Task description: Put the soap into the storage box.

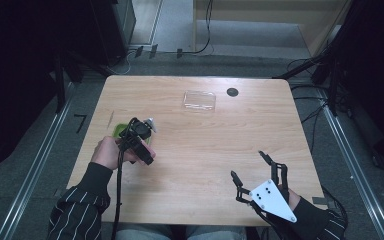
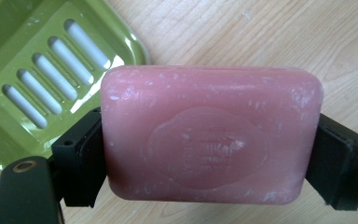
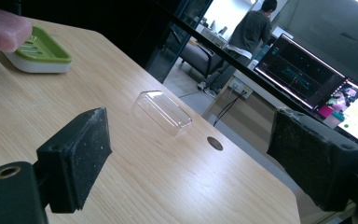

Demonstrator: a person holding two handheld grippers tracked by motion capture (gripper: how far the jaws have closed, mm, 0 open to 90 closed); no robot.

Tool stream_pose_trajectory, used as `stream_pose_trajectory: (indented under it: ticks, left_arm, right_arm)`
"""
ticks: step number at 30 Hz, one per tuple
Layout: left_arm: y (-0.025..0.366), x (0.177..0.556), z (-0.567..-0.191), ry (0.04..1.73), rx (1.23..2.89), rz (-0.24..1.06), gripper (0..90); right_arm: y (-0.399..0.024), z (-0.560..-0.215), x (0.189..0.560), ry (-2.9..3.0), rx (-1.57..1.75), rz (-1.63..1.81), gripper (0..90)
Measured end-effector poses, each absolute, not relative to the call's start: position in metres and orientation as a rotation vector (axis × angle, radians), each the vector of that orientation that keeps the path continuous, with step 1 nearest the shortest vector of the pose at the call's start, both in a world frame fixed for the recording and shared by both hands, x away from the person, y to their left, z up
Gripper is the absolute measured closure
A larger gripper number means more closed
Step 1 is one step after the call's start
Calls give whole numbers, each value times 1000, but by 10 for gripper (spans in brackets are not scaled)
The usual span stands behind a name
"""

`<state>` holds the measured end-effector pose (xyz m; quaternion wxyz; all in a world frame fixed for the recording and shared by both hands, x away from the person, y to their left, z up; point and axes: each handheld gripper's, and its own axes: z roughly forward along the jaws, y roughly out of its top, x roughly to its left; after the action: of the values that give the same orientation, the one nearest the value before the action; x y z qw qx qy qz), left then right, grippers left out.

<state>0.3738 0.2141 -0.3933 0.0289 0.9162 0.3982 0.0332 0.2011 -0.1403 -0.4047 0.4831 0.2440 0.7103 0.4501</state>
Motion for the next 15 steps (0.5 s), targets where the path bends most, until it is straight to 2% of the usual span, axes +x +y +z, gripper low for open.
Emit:
stream_pose_trajectory:
  ticks: [15]
  left_arm:
    - [232,384,-381,1291,2774,109,139]
  right_arm:
    - [-140,-405,201,1730,592,1095,132]
